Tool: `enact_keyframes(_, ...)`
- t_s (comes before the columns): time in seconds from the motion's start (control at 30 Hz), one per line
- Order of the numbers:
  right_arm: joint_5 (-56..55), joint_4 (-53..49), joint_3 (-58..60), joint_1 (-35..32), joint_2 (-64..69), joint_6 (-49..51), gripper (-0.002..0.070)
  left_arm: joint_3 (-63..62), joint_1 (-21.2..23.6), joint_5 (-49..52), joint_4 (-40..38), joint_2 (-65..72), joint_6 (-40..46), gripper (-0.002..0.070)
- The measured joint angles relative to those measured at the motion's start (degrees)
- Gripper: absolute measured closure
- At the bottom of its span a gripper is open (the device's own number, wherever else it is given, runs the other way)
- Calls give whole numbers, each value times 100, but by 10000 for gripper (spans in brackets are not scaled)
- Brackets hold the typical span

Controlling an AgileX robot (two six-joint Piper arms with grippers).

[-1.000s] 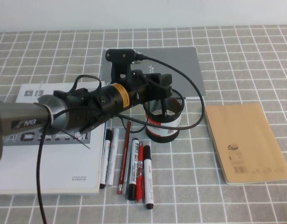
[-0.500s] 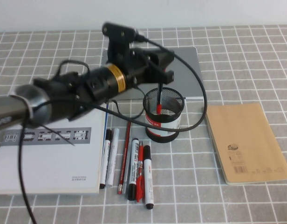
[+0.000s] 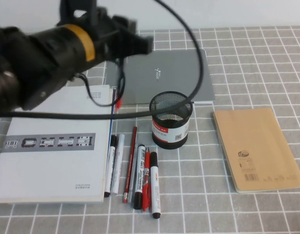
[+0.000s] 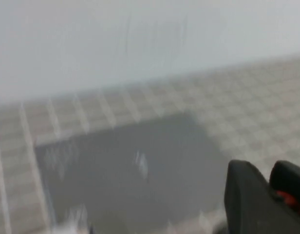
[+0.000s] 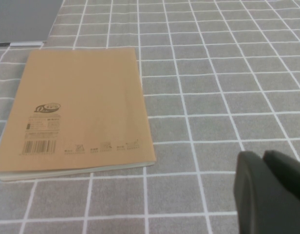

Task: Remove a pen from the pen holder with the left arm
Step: 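Take a marker out of the pen holder and lay it on the table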

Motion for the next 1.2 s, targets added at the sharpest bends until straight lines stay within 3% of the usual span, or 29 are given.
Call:
enact_keyframes(0.17,0,0,0,0,0,0,689,21,140,1962,-3855,-108,3494,619)
enact_keyframes(0.33,0,0,0,0,0,0,689,277,738,2768,-6278,276,5343,619)
enact_keyframes(0.53,0,0,0,0,0,0,689,338,1369,2794,-7359,919,6031,619)
enact_keyframes(0.8,0,0,0,0,0,0,689,338,1523,2782,-8019,1868,6606,612)
enact_keyframes(0.9,0,0,0,0,0,0,689,338,1522,2705,-8172,2083,6750,547)
enact_keyframes(1.07,0,0,0,0,0,0,689,338,1522,2416,-8264,2241,6803,362)
enact_keyframes(1.2,0,0,0,0,0,0,689,338,1522,2339,-8273,2237,6848,322)
